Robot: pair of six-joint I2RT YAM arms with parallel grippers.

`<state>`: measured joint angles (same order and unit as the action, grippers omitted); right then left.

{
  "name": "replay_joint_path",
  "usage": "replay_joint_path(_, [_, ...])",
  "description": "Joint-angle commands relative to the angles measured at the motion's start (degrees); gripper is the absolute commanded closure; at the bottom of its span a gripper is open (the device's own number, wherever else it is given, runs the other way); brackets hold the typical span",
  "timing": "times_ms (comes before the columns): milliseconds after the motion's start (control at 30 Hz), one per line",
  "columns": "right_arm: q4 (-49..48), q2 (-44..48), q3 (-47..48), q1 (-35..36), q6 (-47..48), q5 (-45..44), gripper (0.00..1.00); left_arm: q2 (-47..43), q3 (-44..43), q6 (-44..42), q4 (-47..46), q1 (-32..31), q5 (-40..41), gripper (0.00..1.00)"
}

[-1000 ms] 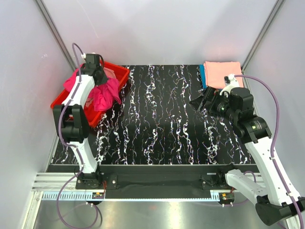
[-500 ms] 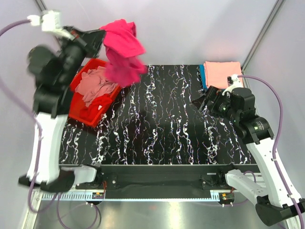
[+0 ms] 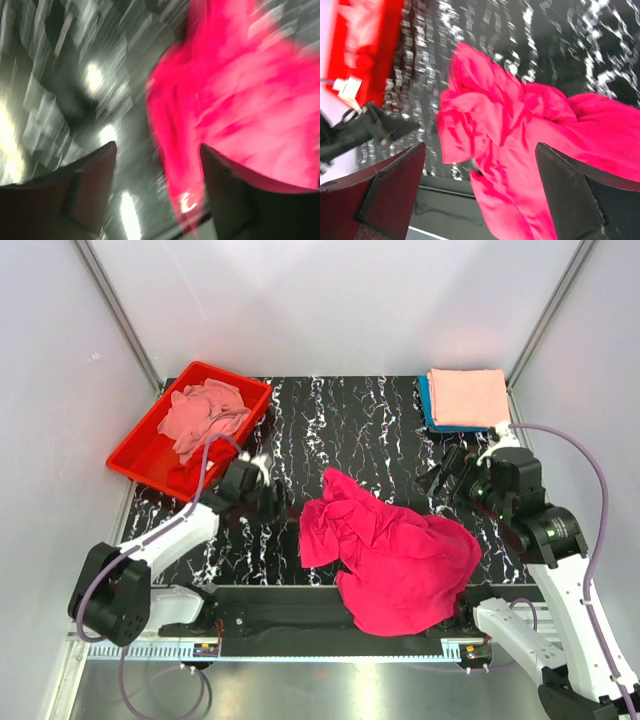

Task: Fold and stack the t-shirts
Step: Move the tshirt to the center of the board, then flatten the tshirt out

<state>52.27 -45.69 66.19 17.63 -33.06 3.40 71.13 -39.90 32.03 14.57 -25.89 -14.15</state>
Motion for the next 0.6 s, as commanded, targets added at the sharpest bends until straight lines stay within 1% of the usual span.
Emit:
replay_joint_path(0, [3.9,-0.9,-3.4,0.4,-1.3,-3.0,0.02,-6.4,-1.4,-1.7,1.6,-0.4,4.2,0.23])
replay_joint_path(67, [3.3,-1.9,-7.0,0.3,-3.5,-3.2,0.04,-9.1,-1.2,-2.8,3.9,-0.7,6.4,0.19])
replay_joint_path(133, [1.9,-3.1,-9.8,0.5,-5.3,-2.1,0.08,-10.6,-1.3,-3.5,5.4,-1.3,7.0,0.18])
replay_joint_path(200, [-1.4,-5.0,-14.1,0.4,-5.8,0.6,0.12,-10.8,-0.6,-3.8,6.8,-1.7,6.4,0.18])
replay_joint_path(300, [-5.1,-8.5,-18.1,0.4,-6.7,0.6,0.14,-9.9,2.5,-2.3,5.0,-2.8,3.8,0.18])
replay_joint_path(400, [-9.5,-13.1,-19.6,0.4,-6.5,-0.2,0.16,-7.6,5.4,-0.2,1.3,-4.4,3.8,0.18])
replay_joint_path(433, [-10.7,-14.4,-19.6,0.3,-6.8,-0.5,0.19,-6.1,5.6,0.3,0.1,-5.0,3.7,0.18])
replay_joint_path(500, [-14.6,-19.8,-19.1,0.4,-6.4,-0.7,0.25,-3.8,5.7,1.8,-3.1,-6.7,4.4,0.18])
replay_joint_path(567, [-17.6,-25.4,-18.1,0.3,-5.2,0.1,0.27,0.9,4.7,2.4,-4.1,-7.9,5.9,0.18])
